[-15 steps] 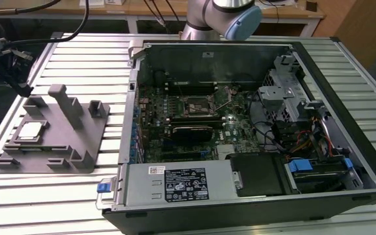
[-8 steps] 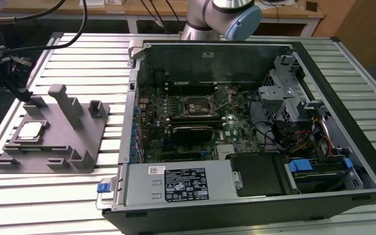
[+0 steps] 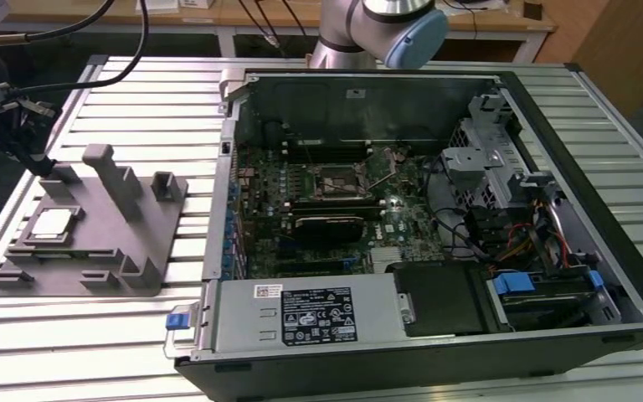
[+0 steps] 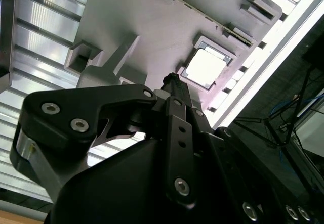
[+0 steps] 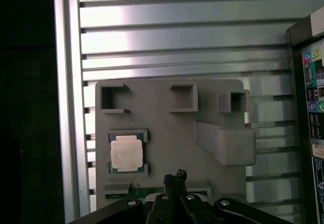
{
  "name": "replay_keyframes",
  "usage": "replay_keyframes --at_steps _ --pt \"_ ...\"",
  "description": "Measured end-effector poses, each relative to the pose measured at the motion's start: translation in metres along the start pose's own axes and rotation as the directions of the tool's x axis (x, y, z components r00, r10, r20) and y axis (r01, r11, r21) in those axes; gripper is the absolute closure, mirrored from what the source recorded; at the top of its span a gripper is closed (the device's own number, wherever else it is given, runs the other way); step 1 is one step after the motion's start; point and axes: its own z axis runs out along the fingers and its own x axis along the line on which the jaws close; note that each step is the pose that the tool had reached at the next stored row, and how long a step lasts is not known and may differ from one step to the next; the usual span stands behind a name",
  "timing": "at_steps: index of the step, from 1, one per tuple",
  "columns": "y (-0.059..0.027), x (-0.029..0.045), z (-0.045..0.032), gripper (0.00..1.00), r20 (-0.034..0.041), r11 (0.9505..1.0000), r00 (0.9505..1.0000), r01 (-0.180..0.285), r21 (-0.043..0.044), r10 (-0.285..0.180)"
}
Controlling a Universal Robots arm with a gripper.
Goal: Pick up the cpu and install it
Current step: 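Pick up the cpu and move it towards the insertion slot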
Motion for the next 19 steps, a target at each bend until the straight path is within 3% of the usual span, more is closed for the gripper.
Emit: replay_keyframes --at_steps 9,19 --pt "-0.0002 0.0008 0.002 0.89 -0.0001 1.0 1.0 0.0 0.0001 0.0" --pt "-0.0014 0.0103 0.0105 0.89 -0.0001 1.0 1.0 0.0 0.0001 0.0"
